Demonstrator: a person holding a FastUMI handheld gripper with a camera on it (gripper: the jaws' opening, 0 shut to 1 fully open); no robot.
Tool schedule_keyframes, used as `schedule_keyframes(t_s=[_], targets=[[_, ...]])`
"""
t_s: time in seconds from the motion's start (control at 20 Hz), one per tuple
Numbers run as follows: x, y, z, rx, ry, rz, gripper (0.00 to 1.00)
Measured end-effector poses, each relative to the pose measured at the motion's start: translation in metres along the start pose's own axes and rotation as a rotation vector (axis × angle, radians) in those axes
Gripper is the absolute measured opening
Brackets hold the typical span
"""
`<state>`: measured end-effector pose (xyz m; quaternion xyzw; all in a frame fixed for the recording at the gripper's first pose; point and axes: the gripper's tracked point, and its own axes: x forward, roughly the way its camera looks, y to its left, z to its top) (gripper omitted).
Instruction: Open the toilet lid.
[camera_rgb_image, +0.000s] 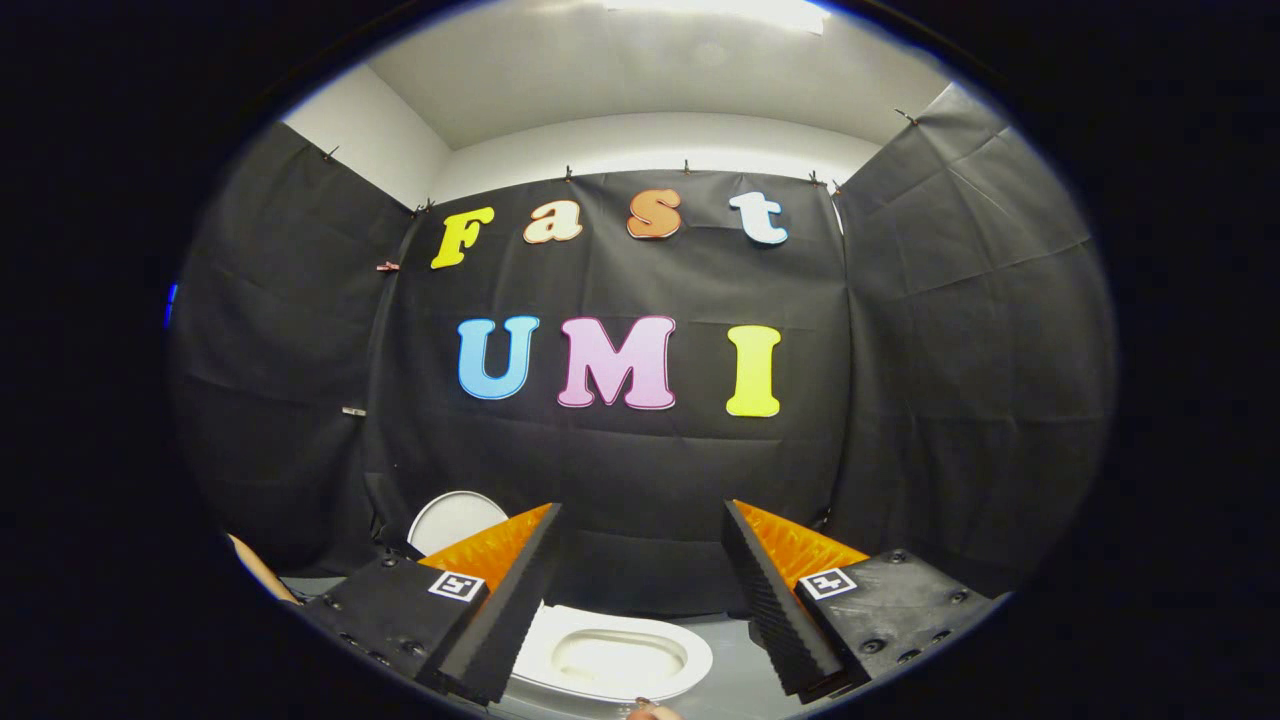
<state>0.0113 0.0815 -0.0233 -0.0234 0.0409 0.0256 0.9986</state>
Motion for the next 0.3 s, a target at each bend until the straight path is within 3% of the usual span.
schedule_keyframes(t_s=[0.3], targets=[[-0.0003,0.0028,-0.0005,-0.006,0.004,0.008,0.98]])
